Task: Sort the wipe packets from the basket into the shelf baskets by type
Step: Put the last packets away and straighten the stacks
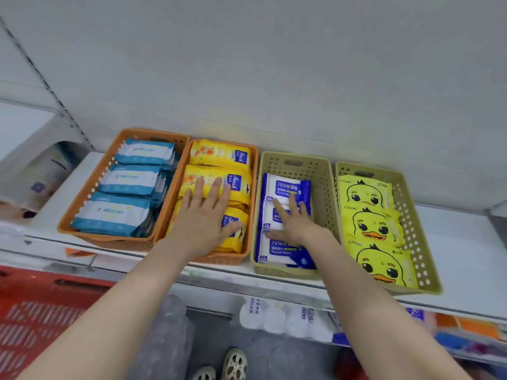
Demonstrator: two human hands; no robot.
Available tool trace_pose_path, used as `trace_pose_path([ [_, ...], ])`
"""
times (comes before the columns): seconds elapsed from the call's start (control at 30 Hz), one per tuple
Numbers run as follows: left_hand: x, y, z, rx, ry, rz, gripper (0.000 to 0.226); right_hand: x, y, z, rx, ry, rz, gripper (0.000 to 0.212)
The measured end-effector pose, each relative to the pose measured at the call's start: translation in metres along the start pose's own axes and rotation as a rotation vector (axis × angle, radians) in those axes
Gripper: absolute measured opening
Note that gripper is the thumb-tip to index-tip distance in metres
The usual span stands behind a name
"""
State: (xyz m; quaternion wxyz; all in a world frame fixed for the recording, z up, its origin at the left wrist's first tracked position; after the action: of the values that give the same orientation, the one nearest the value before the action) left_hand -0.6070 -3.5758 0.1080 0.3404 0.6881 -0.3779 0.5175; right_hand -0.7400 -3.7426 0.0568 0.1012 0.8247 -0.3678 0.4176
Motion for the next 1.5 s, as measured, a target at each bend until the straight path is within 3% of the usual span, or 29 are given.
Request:
trace_pose_path([
  [0.13, 0.012, 0.006, -0.005, 0.016, -0.020, -0.004, 0.091, -0.001, 0.001, -0.001, -0.005, 0.009, 0.029, 0.091],
  [0.17, 0.023, 0.013, -0.007, 0.005, 0.058, -0.013, 0.085, 0.006, 0.005, -0.003, 0.014, 0.038, 0.056, 0.087],
  [0.23, 0.049, 0.041, -0.014, -0.069, 0.261, -0.079, 0.071, 0.035, 0.014, -0.007, 0.061, 0.198, 0.088, 0.076],
  [0.3, 0.055, 0.085, -0.013, -0.218, 0.292, -0.160, 0.061, 0.064, 0.022, -0.010, 0.082, 0.357, 0.023, 0.067],
  [0.4, 0.023, 0.141, 0.010, -0.300, 0.026, -0.202, 0.056, 0.076, 0.023, 0.003, 0.097, 0.341, -0.085, 0.067],
  [0.53, -0.038, 0.154, 0.043, -0.073, -0.442, -0.129, 0.078, 0.047, 0.022, 0.036, 0.116, 0.091, -0.139, 0.067],
  [0.77, -0.056, 0.157, 0.045, 0.000, -0.569, -0.001, 0.083, 0.041, 0.020, 0.040, 0.139, 0.007, -0.146, 0.080],
  [0.83, -0.044, 0.153, 0.042, -0.006, -0.552, -0.013, 0.078, 0.066, 0.015, 0.022, 0.273, 0.172, -0.203, 0.079],
  [0.9, -0.021, 0.149, 0.044, 0.012, -0.417, -0.067, 0.068, 0.102, 0.026, -0.016, 0.409, 0.543, -0.101, 0.075],
  [0.97, 0.016, 0.159, 0.047, 0.011, -0.105, -0.153, 0.062, 0.119, 0.073, -0.054, 0.369, 0.844, 0.094, 0.064],
  [1.0, 0.036, 0.175, 0.048, -0.045, 0.081, -0.196, 0.060, 0.115, 0.105, -0.060, 0.286, 0.895, 0.162, 0.056],
  [1.07, 0.062, 0.225, 0.049, -0.215, 0.346, -0.264, 0.060, 0.091, 0.160, -0.054, 0.097, 0.788, 0.166, 0.049],
  [1.13, 0.058, 0.277, 0.057, -0.321, 0.353, -0.240, 0.067, 0.063, 0.189, -0.036, 0.037, 0.518, 0.013, 0.056],
  [1.2, 0.031, 0.316, 0.070, -0.311, 0.117, -0.142, 0.077, 0.053, 0.197, -0.026, 0.057, 0.376, -0.086, 0.061],
  [1.3, -0.018, 0.323, 0.080, -0.101, -0.319, -0.181, 0.092, 0.055, 0.203, -0.025, 0.012, 0.342, -0.006, 0.061],
  [1.5, -0.031, 0.326, 0.080, -0.077, -0.467, -0.024, 0.111, 0.057, 0.205, -0.017, 0.039, 0.146, 0.166, 0.055],
])
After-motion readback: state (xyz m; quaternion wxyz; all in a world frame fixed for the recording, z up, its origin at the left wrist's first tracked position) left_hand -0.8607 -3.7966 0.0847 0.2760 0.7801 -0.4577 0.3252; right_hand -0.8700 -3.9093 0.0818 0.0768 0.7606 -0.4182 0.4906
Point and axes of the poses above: each hand's wrist, its own z-axis towards the middle knuckle, its own x-axis out of the back of the hand, y = z × x, the point moved 7 cm from there along z, towards the middle knuckle, and after that the axes turned 2 degrees about -y, right-handed, at the moved point
